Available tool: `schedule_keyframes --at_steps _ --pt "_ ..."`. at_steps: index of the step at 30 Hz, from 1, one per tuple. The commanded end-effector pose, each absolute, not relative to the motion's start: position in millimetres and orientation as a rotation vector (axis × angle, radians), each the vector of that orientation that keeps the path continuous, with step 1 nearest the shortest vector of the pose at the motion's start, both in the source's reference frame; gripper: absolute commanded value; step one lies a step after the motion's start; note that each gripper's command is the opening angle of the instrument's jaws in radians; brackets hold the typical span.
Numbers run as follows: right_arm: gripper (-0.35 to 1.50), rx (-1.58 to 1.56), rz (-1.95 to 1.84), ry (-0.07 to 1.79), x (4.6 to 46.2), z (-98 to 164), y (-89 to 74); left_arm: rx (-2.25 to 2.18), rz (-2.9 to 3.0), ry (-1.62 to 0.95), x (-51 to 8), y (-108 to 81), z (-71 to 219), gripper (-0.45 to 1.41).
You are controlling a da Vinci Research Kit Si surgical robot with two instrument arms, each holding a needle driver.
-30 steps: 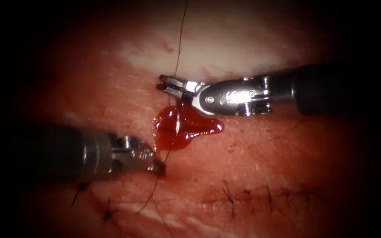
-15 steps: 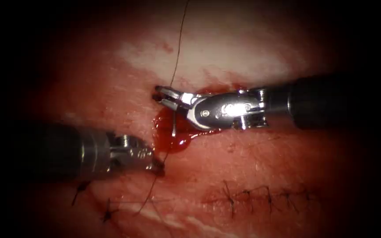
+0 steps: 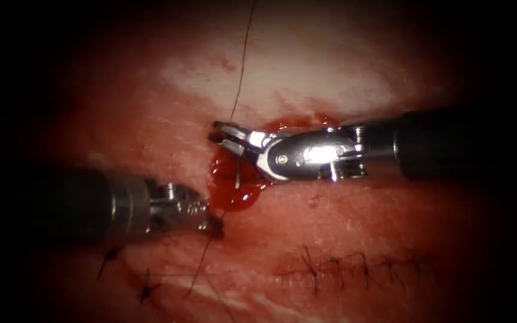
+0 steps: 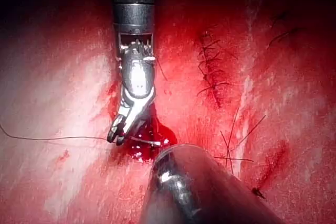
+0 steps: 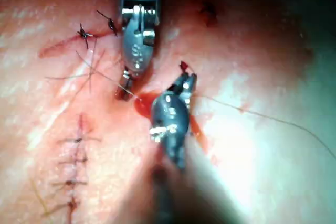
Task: Wound Closure
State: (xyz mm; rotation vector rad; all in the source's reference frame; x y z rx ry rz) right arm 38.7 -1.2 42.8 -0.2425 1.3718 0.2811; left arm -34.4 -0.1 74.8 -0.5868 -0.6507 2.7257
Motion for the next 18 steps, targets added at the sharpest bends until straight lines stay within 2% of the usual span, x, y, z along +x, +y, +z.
schedule_keyframes --at_steps 1,18 --pt "-0.35 -0.23 0.303 1.376 39.3 43.3 -1.5 -0.588 2.724 -0.657 -35.1 -0.6 75.6 -0.15" --pt "-0.35 -0.05 0.471 1.317 39.3 45.0 -2.9 -0.591 2.711 -0.691 -34.4 -0.2 76.4 -0.13"
